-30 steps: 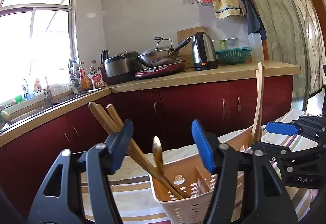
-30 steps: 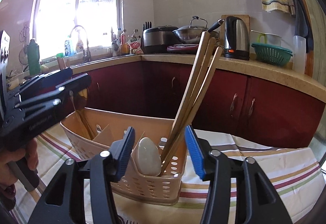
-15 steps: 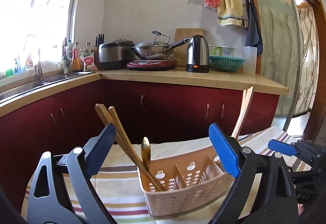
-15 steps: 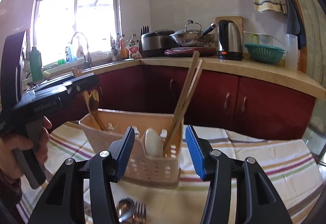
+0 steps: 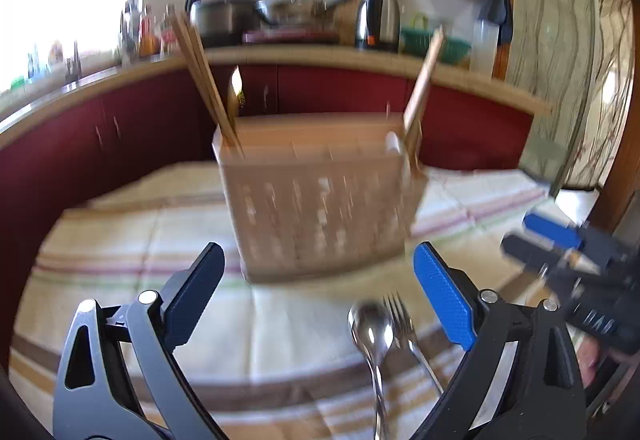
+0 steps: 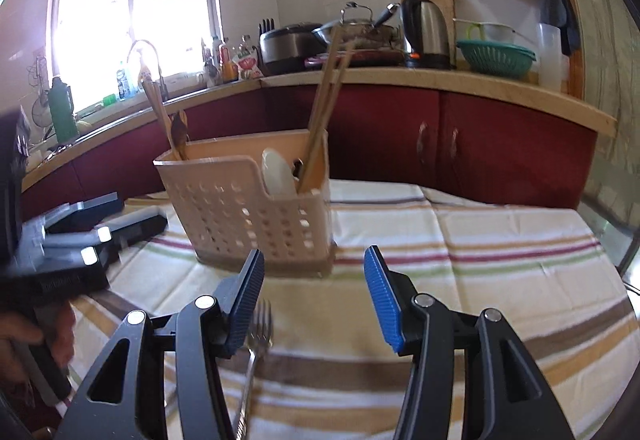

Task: Organize utensils
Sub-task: 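Move the left tool to the steel spoon and close on it while the right tool approaches the silver fork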

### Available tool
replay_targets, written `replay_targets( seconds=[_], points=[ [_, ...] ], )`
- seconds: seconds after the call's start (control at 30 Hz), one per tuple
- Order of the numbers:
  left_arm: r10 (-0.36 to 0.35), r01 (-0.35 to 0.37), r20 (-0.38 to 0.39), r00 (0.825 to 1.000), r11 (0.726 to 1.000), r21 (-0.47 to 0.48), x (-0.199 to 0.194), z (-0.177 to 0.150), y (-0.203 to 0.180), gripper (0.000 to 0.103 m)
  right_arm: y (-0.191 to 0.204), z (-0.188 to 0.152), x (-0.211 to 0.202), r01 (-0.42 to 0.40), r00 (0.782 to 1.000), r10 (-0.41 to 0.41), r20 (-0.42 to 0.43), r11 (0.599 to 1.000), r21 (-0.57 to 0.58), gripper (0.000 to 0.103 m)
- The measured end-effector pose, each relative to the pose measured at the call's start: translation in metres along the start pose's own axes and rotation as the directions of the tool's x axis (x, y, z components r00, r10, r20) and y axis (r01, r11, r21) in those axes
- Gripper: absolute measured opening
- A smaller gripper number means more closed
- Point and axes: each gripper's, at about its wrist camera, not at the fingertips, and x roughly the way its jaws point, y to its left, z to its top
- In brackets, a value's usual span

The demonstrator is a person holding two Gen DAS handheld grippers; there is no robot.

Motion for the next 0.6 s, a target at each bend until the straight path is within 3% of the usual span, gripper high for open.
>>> replay_targets(
  seconds=[0.27, 0.6],
  points=[
    [0.048, -0.046, -0.169, 0.984, 0.999, 0.018, 0.039, -0.047, -0.022, 0.093, -0.033, -0.019, -0.011, 0.021, 1.000, -0.019, -0.023, 0.998, 0.064, 0.052],
    [0.052, -0.059, -0.307, 0.950, 0.998, -0.012, 0.077, -0.051, -0.021, 0.092, -0.056, -0.025, -0.010, 0.020, 0.999, -0.017, -0.027, 0.993, 0.117, 0.052]
  ],
)
